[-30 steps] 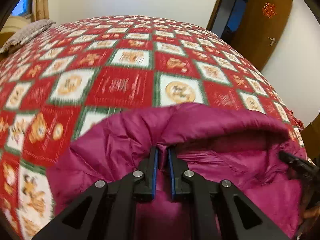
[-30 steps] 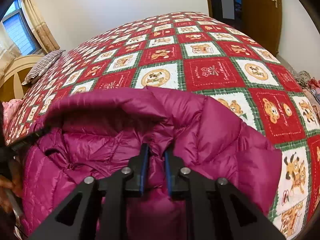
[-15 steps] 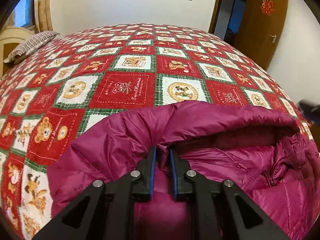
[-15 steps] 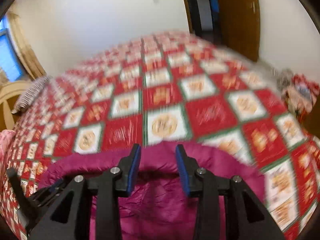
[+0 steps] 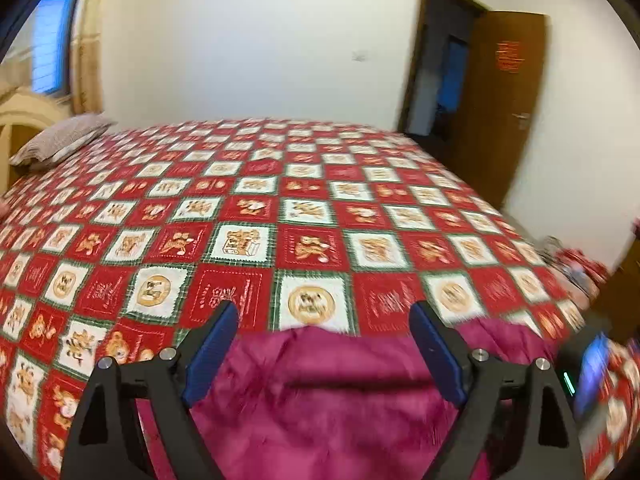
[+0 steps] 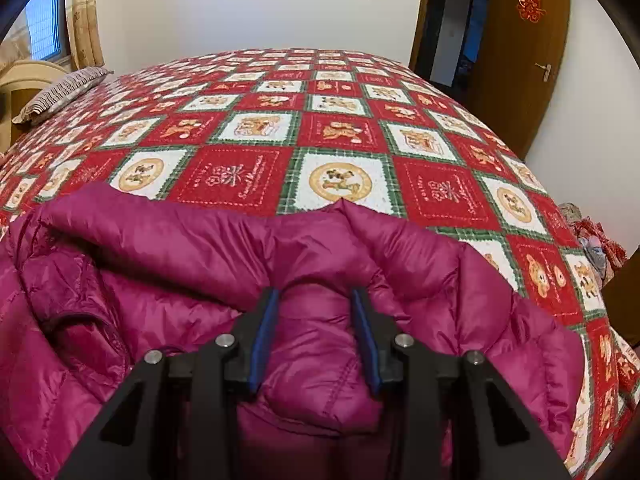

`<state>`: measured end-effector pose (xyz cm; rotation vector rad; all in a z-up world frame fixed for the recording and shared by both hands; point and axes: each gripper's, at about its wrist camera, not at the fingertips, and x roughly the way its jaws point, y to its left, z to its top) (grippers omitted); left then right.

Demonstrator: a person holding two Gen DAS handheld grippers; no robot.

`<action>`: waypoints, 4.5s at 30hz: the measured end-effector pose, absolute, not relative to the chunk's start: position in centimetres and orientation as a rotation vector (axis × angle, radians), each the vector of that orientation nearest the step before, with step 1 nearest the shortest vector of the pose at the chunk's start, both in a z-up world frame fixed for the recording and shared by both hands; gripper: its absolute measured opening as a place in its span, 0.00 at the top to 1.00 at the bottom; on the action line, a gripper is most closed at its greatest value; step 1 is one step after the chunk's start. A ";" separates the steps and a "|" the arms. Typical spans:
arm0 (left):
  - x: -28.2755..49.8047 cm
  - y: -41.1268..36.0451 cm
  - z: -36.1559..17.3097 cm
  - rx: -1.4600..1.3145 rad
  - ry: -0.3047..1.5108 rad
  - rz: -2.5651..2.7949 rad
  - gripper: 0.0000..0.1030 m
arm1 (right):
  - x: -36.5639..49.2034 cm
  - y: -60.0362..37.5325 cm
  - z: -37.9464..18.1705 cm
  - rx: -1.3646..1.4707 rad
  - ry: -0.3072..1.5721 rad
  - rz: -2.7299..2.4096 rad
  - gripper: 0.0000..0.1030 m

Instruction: Fold large clothes

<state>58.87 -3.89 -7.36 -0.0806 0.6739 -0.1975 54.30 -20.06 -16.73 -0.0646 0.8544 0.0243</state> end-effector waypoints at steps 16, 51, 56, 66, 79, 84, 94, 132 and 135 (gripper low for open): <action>62.6 -7.1 -17.9 0.034 0.902 -0.047 0.11 | 54.4 -19.7 -16.6 -0.055 0.836 0.028 0.59; 25.0 13.7 -9.0 -0.036 0.671 -0.389 0.11 | 18.9 -30.2 -5.7 -0.104 0.675 0.020 0.20; 21.3 14.0 -12.0 -0.087 0.735 -0.396 0.11 | 16.5 -29.1 -10.2 -0.087 0.807 0.069 0.20; 17.6 14.3 -16.9 -0.136 0.867 -0.380 0.11 | 17.0 -27.0 -17.4 -0.103 0.989 0.067 0.22; 16.3 14.3 -18.7 -0.285 0.960 -0.521 0.34 | 14.6 -26.5 -19.6 -0.200 1.039 0.138 0.33; 15.7 13.7 -18.9 -0.185 0.960 -0.492 0.50 | 14.3 -25.7 -20.3 -0.259 1.024 0.120 0.29; 15.0 12.9 -18.2 -0.159 0.925 -0.536 0.91 | 12.2 -28.4 -19.0 0.063 1.016 0.233 0.87; 14.1 16.5 -0.4 -0.315 0.481 -0.821 0.93 | 10.9 -34.4 -2.3 0.435 0.635 0.368 0.91; 17.8 16.1 -0.4 -0.320 0.521 -0.747 0.93 | 14.2 -33.9 -1.7 0.427 0.630 0.367 0.91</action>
